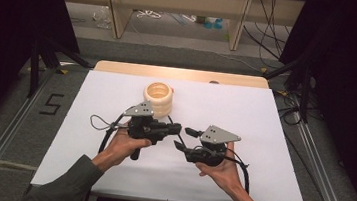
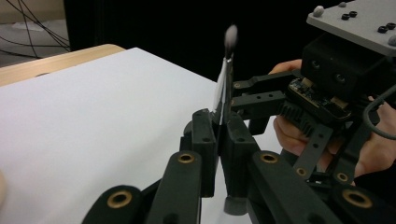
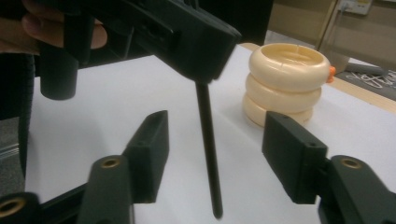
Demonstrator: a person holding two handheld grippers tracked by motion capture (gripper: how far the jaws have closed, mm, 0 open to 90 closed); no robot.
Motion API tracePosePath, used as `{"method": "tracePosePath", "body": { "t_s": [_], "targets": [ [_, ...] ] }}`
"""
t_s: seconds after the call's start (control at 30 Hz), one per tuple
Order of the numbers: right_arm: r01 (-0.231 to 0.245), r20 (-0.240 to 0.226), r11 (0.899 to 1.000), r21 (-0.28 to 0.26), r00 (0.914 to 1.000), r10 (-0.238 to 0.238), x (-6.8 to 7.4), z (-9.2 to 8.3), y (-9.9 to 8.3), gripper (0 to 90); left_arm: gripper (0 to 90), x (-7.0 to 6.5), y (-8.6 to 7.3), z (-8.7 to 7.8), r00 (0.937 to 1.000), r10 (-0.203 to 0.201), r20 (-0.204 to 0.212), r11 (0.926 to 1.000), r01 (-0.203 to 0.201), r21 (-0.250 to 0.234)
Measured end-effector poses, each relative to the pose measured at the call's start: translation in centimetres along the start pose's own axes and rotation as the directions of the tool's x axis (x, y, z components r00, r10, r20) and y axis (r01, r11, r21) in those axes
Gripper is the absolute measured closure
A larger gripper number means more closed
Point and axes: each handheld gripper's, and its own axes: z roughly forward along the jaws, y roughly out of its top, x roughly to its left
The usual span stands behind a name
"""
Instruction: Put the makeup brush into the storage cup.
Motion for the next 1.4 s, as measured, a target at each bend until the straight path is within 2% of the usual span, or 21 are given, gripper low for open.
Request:
{"method": "tracePosePath", "body": {
  "t_s": [0.13, 0.17, 0.23, 0.27, 0.33, 0.4, 0.47, 0.5, 0.57, 0.63, 0.67, 0.83, 0.87, 0.93, 1.2, 1.33, 1.4],
  "targets": [
    [-0.022, 0.003, 1.0, 0.011, 0.9998, 0.022, -0.1, -0.3, 0.0, 32.6, 84.9, 0.5, 0.1, -0.3, 0.9992, -0.003, -0.04, 0.9999, 0.003, 0.012],
    [-0.022, 0.028, 1.0, 0.007, 0.9994, 0.021, -0.2, -0.5, 0.0, 31.5, 84.9, 0.6, 0.1, -0.3, 0.9987, -0.005, -0.05, 0.9999, 0.006, 0.014],
    [-0.034, 0.033, 0.999, 0.015, 0.9989, 0.033, -0.4, -0.8, -0.1, 30.2, 84.9, 0.9, 0.2, -0.5, 0.9975, -0.004, -0.071, 0.9998, 0.005, 0.019],
    [-0.021, 0.051, 1.0, 0.01, 0.9985, 0.02, -0.6, -0.9, -0.1, 28.9, 84.9, 0.9, 0.2, -0.5, 0.9966, 0.001, -0.082, 0.9997, 0.001, 0.024],
    [-0.044, 0.059, 0.999, 0.024, 0.9973, 0.043, -0.6, -1.0, -0.2, 27.6, 84.9, 1.2, 0.3, -0.7, 0.9944, 0.016, -0.105, 0.9993, -0.012, 0.035],
    [-0.043, 0.068, 0.999, 0.024, 0.9969, 0.041, -0.9, -1.2, -0.2, 27.6, 84.9, 1.4, 0.3, -0.8, 0.991, 0.022, -0.132, 0.9989, -0.016, 0.044],
    [-0.064, 0.067, 0.998, 0.022, 0.9958, 0.063, -1.0, -1.3, -0.3, 26.8, 84.8, 1.6, 0.4, -0.9, 0.989, 0.031, -0.144, 0.9985, -0.024, 0.049],
    [-0.067, 0.069, 0.997, 0.028, 0.9955, 0.065, -1.0, -1.3, -0.3, 26.5, 84.8, 1.5, 0.4, -0.9, 0.9878, 0.015, -0.155, 0.999, -0.009, 0.043],
    [-0.071, 0.079, 0.997, 0.019, 0.9945, 0.069, -1.1, -1.5, -0.3, 25.9, 84.8, 1.7, 0.6, -1.1, 0.9843, 0.031, -0.174, 0.9986, -0.023, 0.047],
    [-0.056, 0.092, 0.998, 0.02, 0.9943, 0.054, -1.3, -1.6, -0.3, 24.6, 84.8, 1.8, 0.8, -1.2, 0.9819, 0.034, -0.186, 0.9987, -0.026, 0.044],
    [-0.061, 0.086, 0.998, 0.02, 0.9945, 0.06, -1.3, -1.7, -0.4, 24.2, 84.8, 1.8, 0.9, -1.4, 0.9802, 0.037, -0.195, 0.9987, -0.029, 0.042],
    [-0.084, 0.091, 0.996, 0.027, 0.9925, 0.082, -1.5, -2.1, -0.5, 21.6, 84.8, 2.1, 1.3, -1.8, 0.9745, 0.049, -0.219, 0.9984, -0.042, 0.036],
    [-0.078, 0.104, 0.997, 0.02, 0.9917, 0.075, -1.6, -2.2, -0.6, 21.2, 84.8, 2.2, 1.3, -1.8, 0.9744, 0.037, -0.222, 0.999, -0.03, 0.032],
    [-0.075, 0.122, 0.997, 0.021, 0.9898, 0.072, -1.6, -2.4, -0.7, 20.4, 84.8, 2.4, 1.3, -1.9, 0.9705, 0.046, -0.237, 0.9986, -0.037, 0.039],
    [-0.075, 0.138, 0.997, 0.03, 0.988, 0.07, -1.7, -3.1, -1.0, 20.1, 84.8, 3.2, 1.4, -1.9, 0.9659, 0.033, -0.257, 0.9988, -0.022, 0.044],
    [-0.073, 0.16, 0.997, 0.027, 0.9848, 0.068, -1.8, -3.4, -1.2, 20.0, 84.8, 3.5, 1.9, -2.1, 0.9624, 0.029, -0.27, 0.9988, -0.017, 0.045],
    [-0.078, 0.156, 0.996, 0.042, 0.9852, 0.07, -1.8, -3.6, -1.3, 20.0, 84.9, 3.6, 2.3, -2.2, 0.9595, 0.031, -0.28, 0.9989, -0.019, 0.044]
  ]
}}
